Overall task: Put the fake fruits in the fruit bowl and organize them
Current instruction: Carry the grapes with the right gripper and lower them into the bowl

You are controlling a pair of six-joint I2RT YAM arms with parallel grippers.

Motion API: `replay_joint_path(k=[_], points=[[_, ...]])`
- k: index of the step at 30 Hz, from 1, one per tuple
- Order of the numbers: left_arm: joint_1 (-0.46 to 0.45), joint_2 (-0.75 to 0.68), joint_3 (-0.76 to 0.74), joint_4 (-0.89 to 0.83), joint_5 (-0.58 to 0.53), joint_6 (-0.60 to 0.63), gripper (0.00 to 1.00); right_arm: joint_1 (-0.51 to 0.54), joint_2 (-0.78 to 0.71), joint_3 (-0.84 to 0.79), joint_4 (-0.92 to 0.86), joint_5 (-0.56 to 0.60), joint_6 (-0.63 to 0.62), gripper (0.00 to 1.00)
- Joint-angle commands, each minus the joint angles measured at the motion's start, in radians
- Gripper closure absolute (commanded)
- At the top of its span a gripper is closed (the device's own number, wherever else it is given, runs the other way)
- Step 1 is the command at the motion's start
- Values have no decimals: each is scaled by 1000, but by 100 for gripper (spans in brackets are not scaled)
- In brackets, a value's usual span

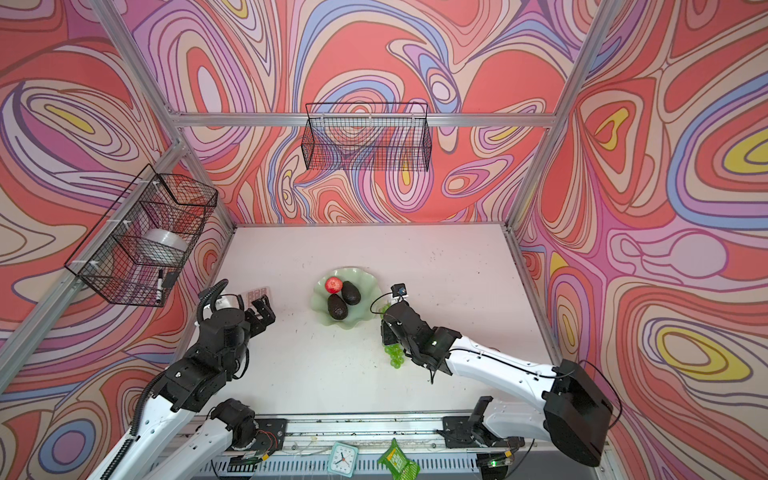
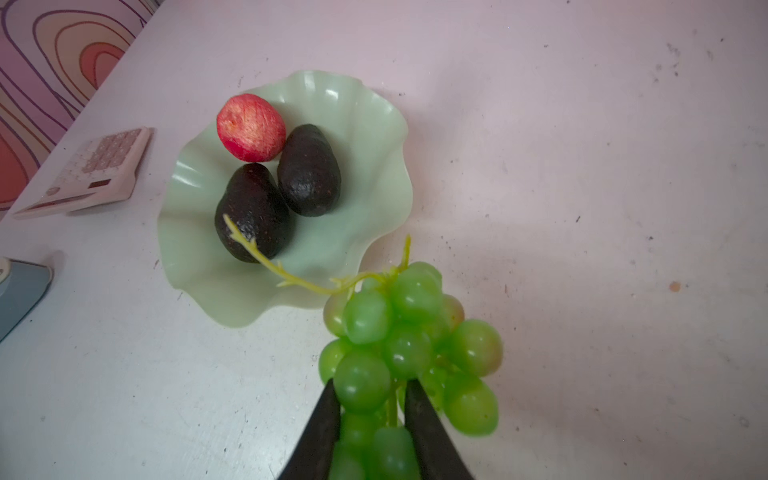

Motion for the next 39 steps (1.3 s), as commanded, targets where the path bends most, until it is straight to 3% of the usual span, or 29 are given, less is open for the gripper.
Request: replay_joint_path(k=[1, 8, 18, 25, 36, 39], points=[[9, -10, 16, -31, -26, 11, 0, 3, -13, 65, -35, 22, -58, 76], [8, -11, 17, -31, -28, 14, 0, -9, 101, 258, -69, 20, -104, 77], [8, -45, 19, -58, -52, 26, 0, -88, 380, 436, 115, -83, -115, 77], [8, -68, 29, -83, -65, 28, 0, -140, 554, 556, 147, -139, -96, 77], [8, -97, 26, -98, -84, 33, 0, -193, 704, 568, 205, -189, -14, 76], [8, -96, 28, -99, -86, 36, 0, -193, 726, 581, 193, -191, -12, 69]])
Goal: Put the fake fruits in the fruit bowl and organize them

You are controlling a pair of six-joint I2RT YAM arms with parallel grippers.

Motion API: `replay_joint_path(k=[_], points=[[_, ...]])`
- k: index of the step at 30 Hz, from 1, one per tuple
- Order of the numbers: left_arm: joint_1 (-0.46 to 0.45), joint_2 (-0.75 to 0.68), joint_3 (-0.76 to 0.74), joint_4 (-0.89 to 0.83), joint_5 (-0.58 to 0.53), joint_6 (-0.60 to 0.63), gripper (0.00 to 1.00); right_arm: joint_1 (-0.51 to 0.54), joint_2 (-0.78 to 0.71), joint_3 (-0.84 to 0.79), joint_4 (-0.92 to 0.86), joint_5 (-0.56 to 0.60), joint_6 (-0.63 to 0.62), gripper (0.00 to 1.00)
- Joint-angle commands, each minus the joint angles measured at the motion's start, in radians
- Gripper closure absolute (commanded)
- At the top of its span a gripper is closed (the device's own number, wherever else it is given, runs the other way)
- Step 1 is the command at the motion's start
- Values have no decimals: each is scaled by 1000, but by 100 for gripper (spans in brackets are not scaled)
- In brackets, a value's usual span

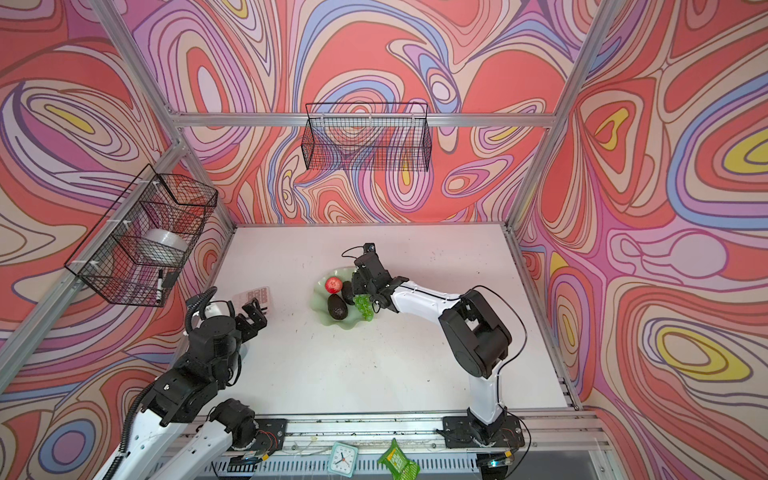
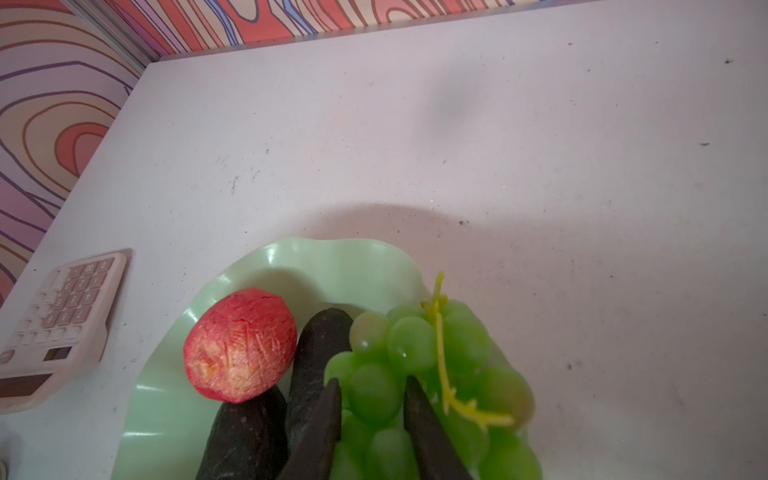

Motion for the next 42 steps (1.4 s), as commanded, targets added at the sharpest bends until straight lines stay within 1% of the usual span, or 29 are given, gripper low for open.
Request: replay_joint_path(k=[1, 5, 6, 8, 13, 14, 16, 18, 22, 25, 26, 28, 30, 32, 34, 35, 37, 38, 39, 40, 42], points=[[8, -9, 26, -42, -27, 12, 0, -2, 29, 35, 16, -12, 16, 65], [8, -16, 22, -46, -36, 13, 0, -3, 18, 29, 7, 2, 3, 42], [7, -19, 22, -45, -40, 13, 0, -2, 11, 27, 8, 8, -2, 38], [8, -26, 17, -41, -44, 15, 0, -3, -7, 28, 5, 17, -22, 31], [8, -36, 8, -23, -54, 21, 0, -3, -55, 39, -12, 32, -57, 22], [8, -36, 7, -16, -57, 22, 0, -3, -66, 39, -13, 36, -67, 19], [8, -36, 2, -1, -59, 25, 0, -3, -87, 38, -25, 51, -75, 8], [8, -34, -7, 18, -59, 30, 0, -3, -106, 35, -32, 58, -97, 2], [8, -25, -20, 54, -67, 33, 0, -4, -137, 31, -50, 55, -141, 2], [8, -18, -47, 111, -77, 65, 0, -23, -216, -6, -62, 40, -153, 1], [8, -16, -58, 132, -90, 84, 0, -34, -248, -39, -57, 46, -162, 2], [7, -6, -93, 200, -127, 140, 0, -73, -345, -153, -3, 57, -212, 2], [9, 9, -153, 284, -187, 204, 0, -143, -435, -254, 34, 56, -239, 2], [9, 35, -231, 421, -256, 267, 0, -237, -526, -355, 75, 33, -246, 2], [10, 90, -324, 625, -265, 392, 0, -332, -613, -483, 168, 29, -286, 2], [12, 121, -357, 716, -266, 447, 0, -366, -641, -532, 207, 38, -307, 2], [30, 206, -416, 871, -273, 557, 0, -440, -677, -612, 265, 101, -320, 2], [51, 241, -436, 922, -262, 598, 0, -465, -683, -641, 298, 109, -327, 2], [88, 275, -456, 962, -228, 622, 0, -487, -687, -682, 351, 133, -345, 2], [135, 296, -473, 980, -151, 611, 0, -498, -685, -720, 404, 175, -363, 2], [241, 320, -496, 981, -6, 539, 0, -516, -666, -771, 496, 218, -394, 2]])
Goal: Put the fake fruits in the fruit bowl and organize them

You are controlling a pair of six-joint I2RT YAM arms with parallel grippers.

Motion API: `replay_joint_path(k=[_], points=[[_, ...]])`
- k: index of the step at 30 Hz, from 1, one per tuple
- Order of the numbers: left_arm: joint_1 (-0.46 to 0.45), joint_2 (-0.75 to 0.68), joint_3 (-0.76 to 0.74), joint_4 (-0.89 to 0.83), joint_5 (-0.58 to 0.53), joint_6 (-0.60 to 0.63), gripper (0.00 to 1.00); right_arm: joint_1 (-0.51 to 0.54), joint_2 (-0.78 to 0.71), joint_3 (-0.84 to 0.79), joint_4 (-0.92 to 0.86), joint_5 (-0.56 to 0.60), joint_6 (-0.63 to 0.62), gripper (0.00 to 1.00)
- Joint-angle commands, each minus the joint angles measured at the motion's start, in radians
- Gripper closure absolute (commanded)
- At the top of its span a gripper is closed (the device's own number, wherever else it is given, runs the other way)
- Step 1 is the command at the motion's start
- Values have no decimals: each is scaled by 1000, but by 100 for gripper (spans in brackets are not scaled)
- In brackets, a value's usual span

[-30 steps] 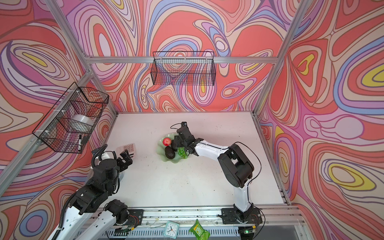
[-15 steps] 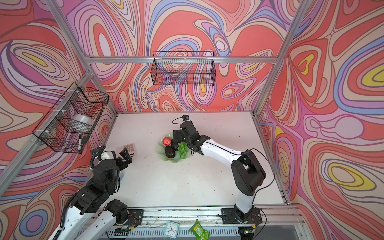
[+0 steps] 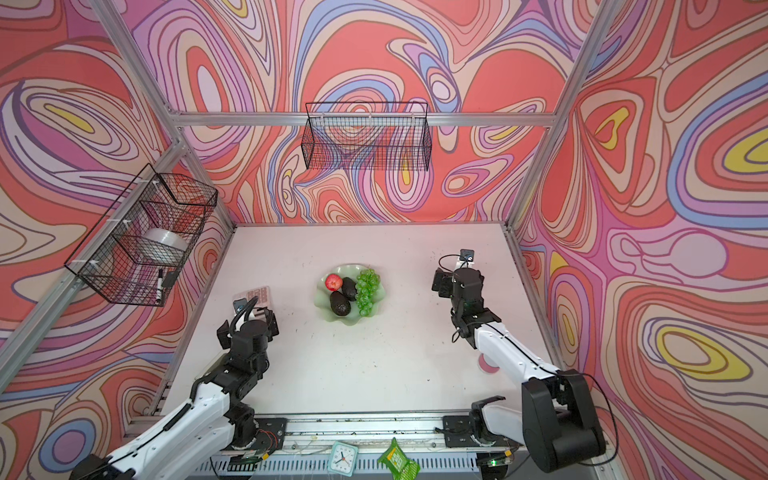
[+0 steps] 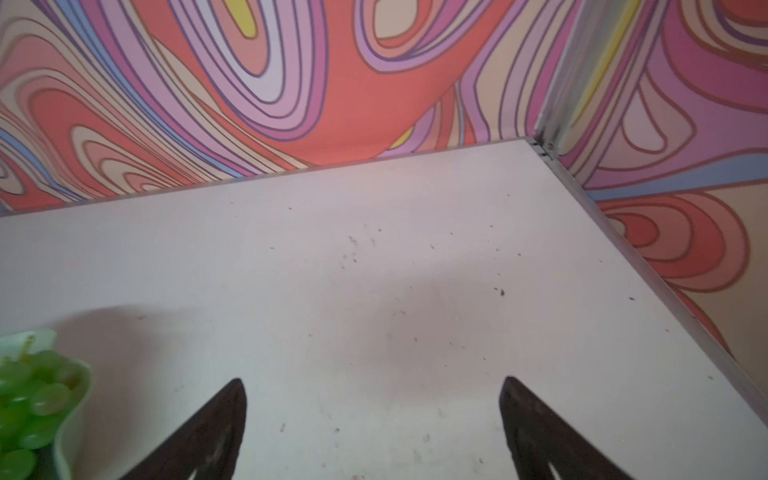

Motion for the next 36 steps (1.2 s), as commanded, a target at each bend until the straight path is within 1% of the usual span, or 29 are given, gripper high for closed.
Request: replay_joint_path(k=[1, 2, 3, 5, 6, 8, 9, 10, 13, 14, 17, 18, 19, 20, 21, 22, 23, 24, 26, 27, 28, 29, 31, 33, 35, 36], points=[[144, 36, -44, 223, 225, 11, 0, -23, 31, -70, 223, 113, -76, 2], [180, 56, -61, 283, 268, 7, 0, -31, 53, -91, 266, 128, -82, 2], [200, 67, -56, 282, 308, 8, 0, -44, 77, -115, 318, 139, -87, 2], [211, 124, -49, 339, 325, 42, 0, -64, 125, -169, 447, 116, -89, 2], [211, 164, -42, 375, 332, 52, 0, -74, 158, -202, 534, 86, -94, 2], [211, 233, -1, 375, 381, 68, 1, -88, 229, -234, 669, 63, -111, 2], [213, 283, 16, 412, 397, 86, 1, -92, 254, -235, 711, 62, -114, 2], [212, 336, 32, 457, 405, 104, 2, -100, 273, -232, 733, 31, -117, 2], [214, 462, 84, 534, 410, 144, 2, -123, 370, -202, 797, -11, -136, 2], [214, 490, 105, 532, 418, 151, 3, -131, 400, -195, 806, -25, -132, 2], [214, 548, 139, 559, 435, 164, 3, -133, 488, -203, 921, -41, -147, 2], [223, 563, 137, 576, 454, 144, 3, -134, 471, -196, 868, -47, -135, 2], [229, 589, 124, 633, 466, 133, 3, -133, 469, -191, 858, -44, -134, 2], [230, 648, 105, 729, 464, 130, 3, -134, 482, -192, 885, -38, -143, 2], [231, 701, 91, 824, 476, 149, 3, -134, 476, -187, 866, -29, -141, 2], [231, 716, 92, 808, 502, 149, 3, -134, 473, -183, 850, -14, -134, 2], [231, 739, 99, 816, 490, 146, 3, -133, 480, -181, 866, 11, -129, 2], [231, 760, 103, 850, 486, 152, 3, -134, 477, -182, 860, 12, -130, 2], [231, 727, 119, 760, 487, 137, 2, -133, 479, -161, 822, 13, -133, 2], [231, 727, 126, 751, 484, 134, 1, -130, 480, -141, 785, 5, -136, 2], [231, 741, 124, 777, 480, 139, 0, -131, 482, -131, 766, -2, -134, 2], [231, 756, 127, 797, 478, 148, 0, -130, 481, -135, 776, 3, -135, 2], [231, 735, 147, 722, 476, 133, 0, -130, 481, -140, 783, 0, -135, 2], [232, 752, 168, 713, 469, 139, 0, -134, 482, -123, 750, -12, -124, 2], [231, 743, 182, 666, 472, 135, 0, -135, 480, -135, 775, -4, -130, 2], [231, 745, 181, 672, 472, 135, 0, -135, 479, -155, 812, 22, -121, 2]])
